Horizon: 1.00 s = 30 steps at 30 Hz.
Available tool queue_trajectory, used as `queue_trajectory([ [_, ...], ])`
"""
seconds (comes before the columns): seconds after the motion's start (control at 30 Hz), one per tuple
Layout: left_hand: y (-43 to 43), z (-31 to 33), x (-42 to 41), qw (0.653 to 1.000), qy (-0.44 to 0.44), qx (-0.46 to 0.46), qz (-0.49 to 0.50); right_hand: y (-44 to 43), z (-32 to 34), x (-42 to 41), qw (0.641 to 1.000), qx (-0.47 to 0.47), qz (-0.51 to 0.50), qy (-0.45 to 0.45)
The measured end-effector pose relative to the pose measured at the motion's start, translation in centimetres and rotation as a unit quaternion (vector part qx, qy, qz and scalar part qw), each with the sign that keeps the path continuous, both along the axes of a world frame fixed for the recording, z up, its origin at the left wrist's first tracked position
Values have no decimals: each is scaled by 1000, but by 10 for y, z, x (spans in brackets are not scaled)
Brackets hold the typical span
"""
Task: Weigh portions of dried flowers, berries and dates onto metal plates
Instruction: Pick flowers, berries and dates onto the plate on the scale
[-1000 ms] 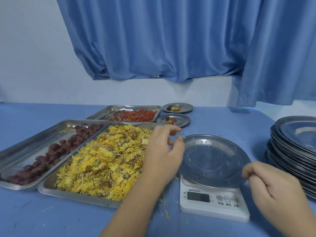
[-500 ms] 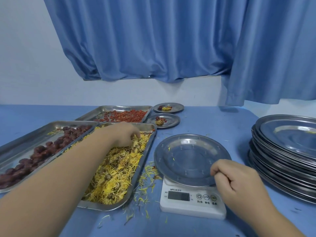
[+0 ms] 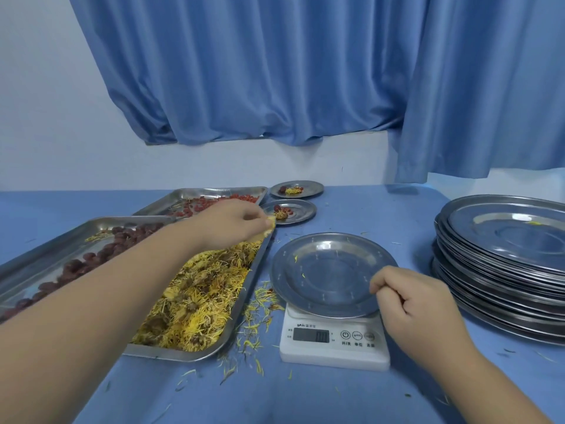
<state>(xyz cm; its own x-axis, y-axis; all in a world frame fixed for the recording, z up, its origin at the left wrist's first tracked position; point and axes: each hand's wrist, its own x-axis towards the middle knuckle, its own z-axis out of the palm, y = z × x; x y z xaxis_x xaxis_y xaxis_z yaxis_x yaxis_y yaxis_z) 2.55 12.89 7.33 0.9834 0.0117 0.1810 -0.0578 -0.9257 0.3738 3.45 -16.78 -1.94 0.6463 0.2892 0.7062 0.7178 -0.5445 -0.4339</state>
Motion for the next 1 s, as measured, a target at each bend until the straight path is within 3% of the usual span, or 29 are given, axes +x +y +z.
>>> queue_trajectory([
  [0.13, -42, -14, 10, 998, 26, -9, -58, -2, -1, 0, 1000, 1, -5, 13],
  [0.3, -68, -32, 21, 990, 62, 72, -100, -3, -3, -2, 1000, -5, -13, 9],
  [0.53, -39, -30, -12, 991, -14, 68, -112, 7, -3, -18, 999, -32, 11, -40],
  [0.73, 18, -43, -45, 996, -67, 32, -44, 59, 14, -48, 981, -67, 126, -129],
  [1.0, 133, -27, -70, 983, -110, -14, 148, 141, 14, -54, 982, -81, 132, -104],
])
